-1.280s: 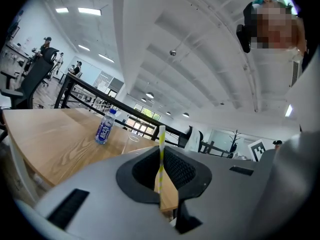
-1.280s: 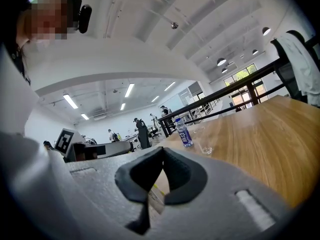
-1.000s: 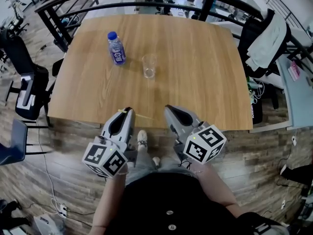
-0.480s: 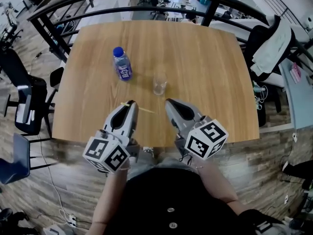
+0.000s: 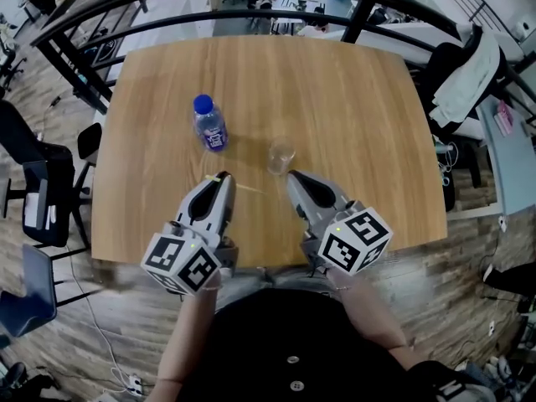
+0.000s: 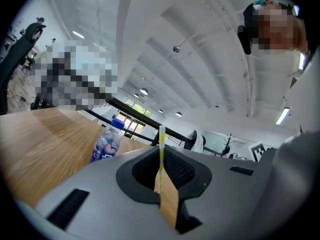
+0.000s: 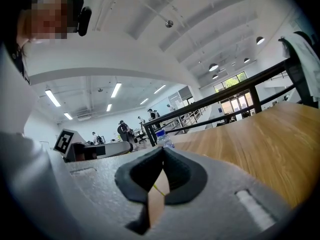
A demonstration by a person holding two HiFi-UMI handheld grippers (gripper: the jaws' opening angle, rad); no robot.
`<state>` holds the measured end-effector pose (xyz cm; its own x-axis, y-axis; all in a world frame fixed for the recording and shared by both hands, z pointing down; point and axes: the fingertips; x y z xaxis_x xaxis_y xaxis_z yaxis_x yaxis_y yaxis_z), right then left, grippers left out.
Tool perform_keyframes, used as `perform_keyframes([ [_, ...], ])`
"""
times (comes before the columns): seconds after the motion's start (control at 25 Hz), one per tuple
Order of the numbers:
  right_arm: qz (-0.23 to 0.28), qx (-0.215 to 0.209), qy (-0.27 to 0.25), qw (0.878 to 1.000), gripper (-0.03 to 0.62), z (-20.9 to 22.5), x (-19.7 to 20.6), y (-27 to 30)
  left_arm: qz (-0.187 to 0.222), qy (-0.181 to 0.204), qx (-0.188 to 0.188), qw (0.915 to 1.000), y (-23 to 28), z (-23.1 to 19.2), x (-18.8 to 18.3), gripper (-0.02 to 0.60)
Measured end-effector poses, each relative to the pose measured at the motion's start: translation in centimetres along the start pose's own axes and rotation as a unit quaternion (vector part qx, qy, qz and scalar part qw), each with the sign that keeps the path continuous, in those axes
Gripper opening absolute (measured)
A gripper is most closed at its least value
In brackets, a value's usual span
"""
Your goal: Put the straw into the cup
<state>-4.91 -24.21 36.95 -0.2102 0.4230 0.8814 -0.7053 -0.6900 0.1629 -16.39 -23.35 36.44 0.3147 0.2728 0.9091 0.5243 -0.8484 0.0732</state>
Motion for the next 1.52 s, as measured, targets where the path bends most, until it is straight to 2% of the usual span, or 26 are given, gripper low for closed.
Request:
perform_keyframes([
  [0.68, -0.003, 0.010, 0.004, 1.000, -0.002, 3.6, -2.5, 1.8, -0.011, -0.003, 0.018, 0.9998, 5.0, -0.6, -1.1, 0.037],
  [1.0, 0.003, 0.006, 0.017, 1.000, -0.002, 5.5, -3.8, 2.4, 0.015, 0.002, 0.048, 0.9987, 7.1, 1.1, -3.4, 0.037],
  [1.36, 0.014, 0.009, 0.012, 1.000, -0.002, 7.0, -5.3, 2.1, 0.047, 0.003, 0.055, 0.9974, 8.6, 1.4, -5.9, 0.037],
  [1.52, 0.014, 0.015, 0.014, 1.000, -0.002, 7.4, -5.2, 2.2, 0.047, 0.006, 0.047, 0.9978, 8.9, 0.6, -5.9, 0.037],
])
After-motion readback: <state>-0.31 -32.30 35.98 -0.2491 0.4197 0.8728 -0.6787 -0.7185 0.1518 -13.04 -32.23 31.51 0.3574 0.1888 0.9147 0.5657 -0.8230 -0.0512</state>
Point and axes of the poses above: the fingertips, and each gripper's own axes: y forward along the fingers, z to its right, x out of its underside, and after that the axes turned 5 degrees about y, right-handed
